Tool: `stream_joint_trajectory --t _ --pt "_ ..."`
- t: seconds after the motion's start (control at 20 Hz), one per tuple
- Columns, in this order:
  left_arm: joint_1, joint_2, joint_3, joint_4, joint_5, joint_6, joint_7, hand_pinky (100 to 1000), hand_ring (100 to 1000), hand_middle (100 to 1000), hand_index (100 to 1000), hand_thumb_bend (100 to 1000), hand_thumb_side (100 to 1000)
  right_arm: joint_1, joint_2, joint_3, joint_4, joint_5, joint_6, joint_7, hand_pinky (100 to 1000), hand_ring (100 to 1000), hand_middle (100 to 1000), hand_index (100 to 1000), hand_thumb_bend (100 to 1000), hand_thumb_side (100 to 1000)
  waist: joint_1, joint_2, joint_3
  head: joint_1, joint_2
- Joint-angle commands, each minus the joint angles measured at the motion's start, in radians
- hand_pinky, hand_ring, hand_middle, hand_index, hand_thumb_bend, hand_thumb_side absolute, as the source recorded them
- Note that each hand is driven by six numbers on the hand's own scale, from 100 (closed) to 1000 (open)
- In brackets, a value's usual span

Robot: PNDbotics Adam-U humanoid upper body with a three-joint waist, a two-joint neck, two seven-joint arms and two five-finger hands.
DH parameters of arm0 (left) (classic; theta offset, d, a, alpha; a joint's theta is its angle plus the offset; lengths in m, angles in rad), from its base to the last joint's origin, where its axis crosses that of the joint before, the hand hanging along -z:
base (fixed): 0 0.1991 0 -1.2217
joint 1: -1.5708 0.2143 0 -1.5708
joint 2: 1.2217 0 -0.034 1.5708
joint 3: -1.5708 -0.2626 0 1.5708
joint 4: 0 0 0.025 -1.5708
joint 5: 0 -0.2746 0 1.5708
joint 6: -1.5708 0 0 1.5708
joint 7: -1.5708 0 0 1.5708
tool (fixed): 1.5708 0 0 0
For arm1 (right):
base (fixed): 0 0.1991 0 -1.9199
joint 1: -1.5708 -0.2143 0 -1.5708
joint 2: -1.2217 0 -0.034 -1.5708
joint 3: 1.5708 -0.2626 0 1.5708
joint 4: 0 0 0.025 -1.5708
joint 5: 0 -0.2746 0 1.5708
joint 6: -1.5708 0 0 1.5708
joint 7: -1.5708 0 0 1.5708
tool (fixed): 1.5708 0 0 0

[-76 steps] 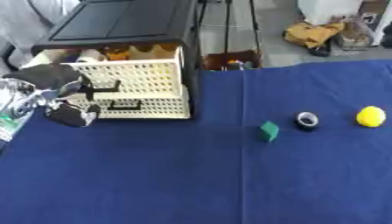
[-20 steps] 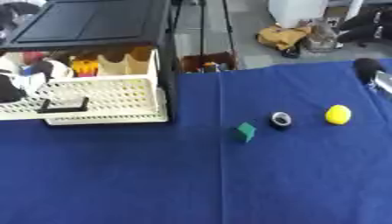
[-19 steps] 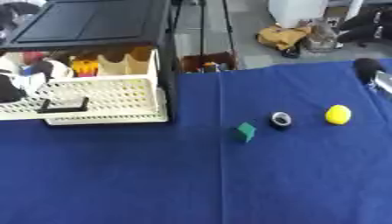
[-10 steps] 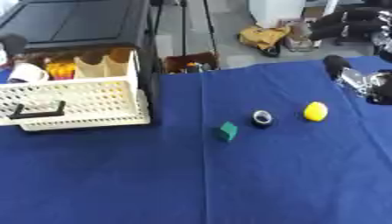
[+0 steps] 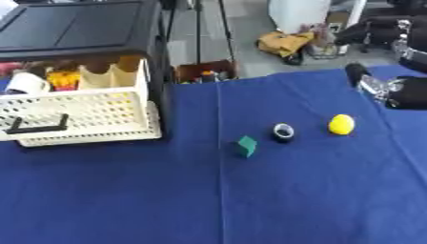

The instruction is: Pick up objects from table and place into drawer.

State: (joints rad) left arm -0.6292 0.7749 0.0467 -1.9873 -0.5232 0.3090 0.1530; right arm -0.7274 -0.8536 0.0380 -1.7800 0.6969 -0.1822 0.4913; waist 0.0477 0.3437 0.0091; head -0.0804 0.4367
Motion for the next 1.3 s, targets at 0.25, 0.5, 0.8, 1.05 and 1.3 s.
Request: stream_joint_trajectory --t 0.25,0.5,0.8,1.05,1.3 --pt "0.018 -0.005 0.017 -0.013 0.047 0.007 0.047 614 659 699 976 538 876 -0.072 -0.017 0.001 0.198 0.004 0.006 0.055 882 982 900 1000 171 754 -0.001 -0.016 0.006 -0.001 -0.020" --pt "0.025 -0.015 0.015 -0.013 0.057 0.011 0.045 610 652 699 976 528 877 -0.110 0.005 -0.003 0.328 0.007 0.030 0.109 894 985 925 1000 212 731 0.000 -0.013 0.007 -0.003 -0.020" --pt "0.028 -0.022 0.013 -0.013 0.060 0.015 0.044 597 642 696 971 522 878 -0.149 0.030 -0.007 0.474 0.049 0.077 0.152 911 997 955 1000 324 805 0.002 -0.011 0.006 -0.008 -0.017" --pt "0.029 -0.024 0.012 -0.013 0.062 0.017 0.042 585 636 694 968 526 874 -0.163 0.044 -0.005 0.570 0.082 0.104 0.158 890 976 945 1000 404 851 0.003 -0.010 0.003 -0.010 -0.014" --pt "0.028 -0.028 0.012 -0.013 0.063 0.021 0.040 584 634 694 967 513 864 -0.154 0.052 0.005 0.630 0.087 0.104 0.158 895 979 947 1000 337 781 0.004 -0.007 0.003 -0.011 -0.017"
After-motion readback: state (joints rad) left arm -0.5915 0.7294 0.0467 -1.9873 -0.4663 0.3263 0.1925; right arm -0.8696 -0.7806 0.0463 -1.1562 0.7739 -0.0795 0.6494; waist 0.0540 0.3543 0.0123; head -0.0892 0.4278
